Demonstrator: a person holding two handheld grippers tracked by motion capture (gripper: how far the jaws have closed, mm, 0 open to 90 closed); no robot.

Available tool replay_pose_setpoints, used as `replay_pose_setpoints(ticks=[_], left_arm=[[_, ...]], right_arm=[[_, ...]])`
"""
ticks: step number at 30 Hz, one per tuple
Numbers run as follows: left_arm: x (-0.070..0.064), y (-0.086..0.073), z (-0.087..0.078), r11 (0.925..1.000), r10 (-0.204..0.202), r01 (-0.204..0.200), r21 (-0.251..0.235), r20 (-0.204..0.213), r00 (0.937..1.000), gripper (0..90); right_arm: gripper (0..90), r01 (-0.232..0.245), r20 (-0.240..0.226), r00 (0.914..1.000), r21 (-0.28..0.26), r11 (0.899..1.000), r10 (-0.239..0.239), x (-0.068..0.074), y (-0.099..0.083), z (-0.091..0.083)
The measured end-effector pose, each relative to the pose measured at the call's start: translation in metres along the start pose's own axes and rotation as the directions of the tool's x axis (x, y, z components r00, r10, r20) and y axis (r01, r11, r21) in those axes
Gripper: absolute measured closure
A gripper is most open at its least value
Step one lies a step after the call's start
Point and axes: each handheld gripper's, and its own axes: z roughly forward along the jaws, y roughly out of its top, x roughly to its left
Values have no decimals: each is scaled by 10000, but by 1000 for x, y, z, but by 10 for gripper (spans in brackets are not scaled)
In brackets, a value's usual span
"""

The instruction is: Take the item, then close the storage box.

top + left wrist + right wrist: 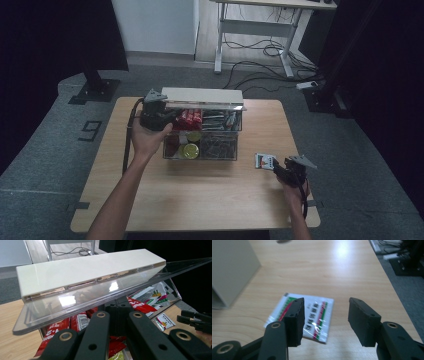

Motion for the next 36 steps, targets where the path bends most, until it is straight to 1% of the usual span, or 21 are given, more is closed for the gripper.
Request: replay_pose_setpoints(ticks=[1,4,5,8,11,16,21,27,30,36], left_arm=[[0,0,0,10000,-4,4,-1,4,10000,900],[0,0,1,10000,-5,5,26,28,10000,900],[0,0,1,10000,-6,6,29,32,10000,900],[0,-1,1,10000,-17,17,15,41,10000,900],[1,-2,0,10000,-19,19,14,47,10000,900],[1,-3,-1,10000,-89,89,24,63,9999,900],[0,-4,-1,10000,-78,77,28,113,9999,900],[-1,-6,-4,9999,-108,109,-25,290,9995,900],[0,-7,-6,9998,-212,214,-39,424,9989,900],[-3,-10,-9,9999,-157,160,-52,452,9989,900]], right_arm=[[464,0,0,10000,0,10000,0,0,0,0],[463,43,-190,9998,-269,9996,-48,4,3,-4],[463,44,-348,9994,-385,9992,-57,6,4,-5],[463,158,-565,9982,-565,9983,-190,12,6,-8],[467,163,-779,9967,-703,9974,-218,17,7,-11],[471,130,-915,9956,-933,9956,-216,20,9,-14],[472,104,-984,9950,-924,9957,-195,21,9,-16],[473,125,-1038,9944,-901,9959,-219,20,9,-17],[475,114,-1051,9942,-855,9963,-204,20,9,-17],[479,40,-1090,9940,-848,9964,-133,20,8,-18]])
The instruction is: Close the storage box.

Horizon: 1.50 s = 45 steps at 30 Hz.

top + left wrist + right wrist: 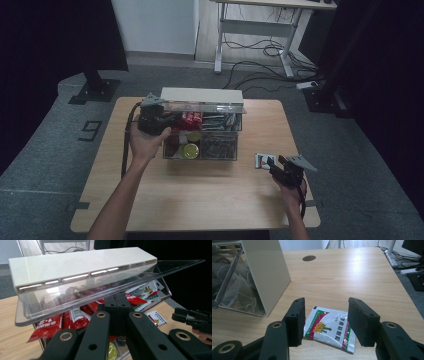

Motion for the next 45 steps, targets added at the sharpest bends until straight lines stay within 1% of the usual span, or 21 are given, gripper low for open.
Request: replay_pose_setpoints(ticks=[2,11,30,36,45], left_arm=[[0,-2,-1,10000,-14,14,3,19,10000,900],[1,-10,-1,9998,-71,71,159,26,10000,900],[1,-26,4,9989,-101,94,459,160,9998,900],[0,-27,7,9985,-72,61,538,196,9998,900],[-1,-27,8,9984,-36,25,563,191,9998,900]], right_arm=[[481,-70,-74,9999,80,9999,71,-1,0,0],[485,-116,-249,9996,267,9996,123,-1,-2,1],[490,-182,-254,9995,483,9987,195,-3,-6,3],[489,-123,-290,9995,492,9987,138,-2,-6,5],[489,-200,-297,9993,485,9986,215,-3,-6,4]])
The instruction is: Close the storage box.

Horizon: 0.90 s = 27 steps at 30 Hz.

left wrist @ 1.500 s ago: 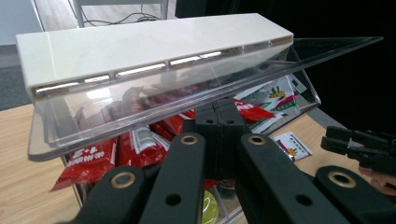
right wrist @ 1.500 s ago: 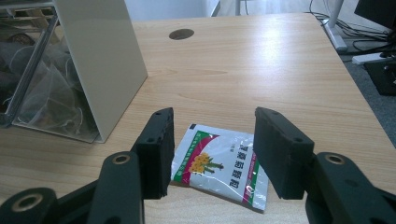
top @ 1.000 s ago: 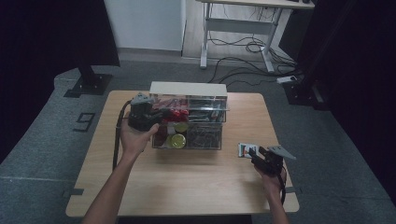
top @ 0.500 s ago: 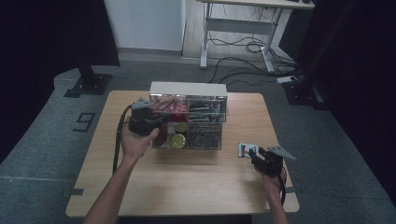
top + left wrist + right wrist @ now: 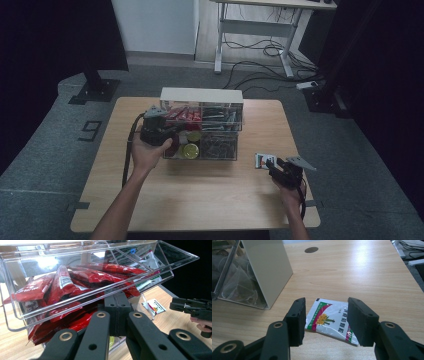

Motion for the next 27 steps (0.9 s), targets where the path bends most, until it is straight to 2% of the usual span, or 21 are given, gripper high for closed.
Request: replay_pose_setpoints(ticks=[11,16,22,27], left_arm=[[0,-8,-2,9998,202,-202,82,-7,9998,900],[0,-12,-4,9999,169,-169,19,1,9999,894],[2,-20,-8,9995,252,-251,-177,49,9997,874],[4,-31,-11,9990,331,-326,-309,142,9994,823]], right_arm=[[489,-54,-82,10000,-36,10000,53,1,0,0],[489,-25,-147,9999,-61,10000,24,4,0,-1],[489,111,-330,9994,-195,9997,-118,8,1,-2],[489,215,-608,9979,-259,9994,-230,10,2,-4]])
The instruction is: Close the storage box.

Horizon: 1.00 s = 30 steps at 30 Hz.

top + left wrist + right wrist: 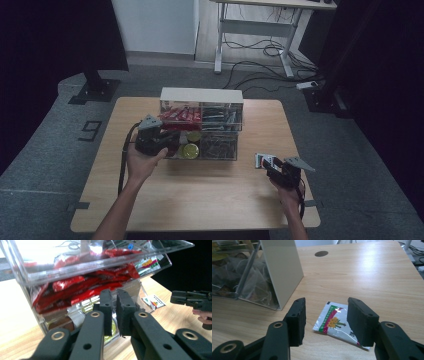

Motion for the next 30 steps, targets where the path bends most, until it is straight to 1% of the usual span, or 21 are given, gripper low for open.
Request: replay_pose_setpoints(ticks=[5,7,9,10,12,17,19,21,23,25,30], left_arm=[[2,-12,-4,9997,192,-191,-129,86,9998,749],[3,-18,-6,9997,150,-147,-206,144,9998,707],[4,-24,-7,9995,204,-200,-228,168,9997,663],[5,-29,-7,9995,246,-243,-202,177,9995,644],[6,-37,-7,9996,206,-201,-208,224,9995,606],[10,-62,-8,9994,313,-312,-173,7,9995,524],[10,-72,-7,9989,465,-466,-46,-137,9988,492],[12,-81,-6,9985,541,-540,112,-164,9984,464],[14,-90,-4,9984,514,-511,240,-129,9986,446],[16,-99,-1,9975,565,-557,429,-189,9982,429],[22,-119,5,9961,447,-420,780,-335,9984,412]], right_arm=[[488,129,-203,9997,-69,9999,-130,3,0,-1],[488,171,-299,9994,-80,9998,-174,4,1,-1],[487,257,-428,9987,-103,9996,-261,6,0,-1],[487,301,-478,9984,-117,9995,-306,6,0,-2],[486,370,-577,9976,-149,9992,-378,8,0,-2],[481,569,-816,9950,-151,9983,-580,11,-1,-5],[478,611,-888,9941,-156,9980,-622,12,-2,-6],[474,666,-950,9932,-150,9977,-677,13,-3,-7],[470,718,-1028,9921,-119,9974,-726,13,-4,-8],[467,790,-1087,9909,-120,9968,-798,14,-5,-8],[462,898,-1145,9894,33,9960,-888,15,-9,-9]])
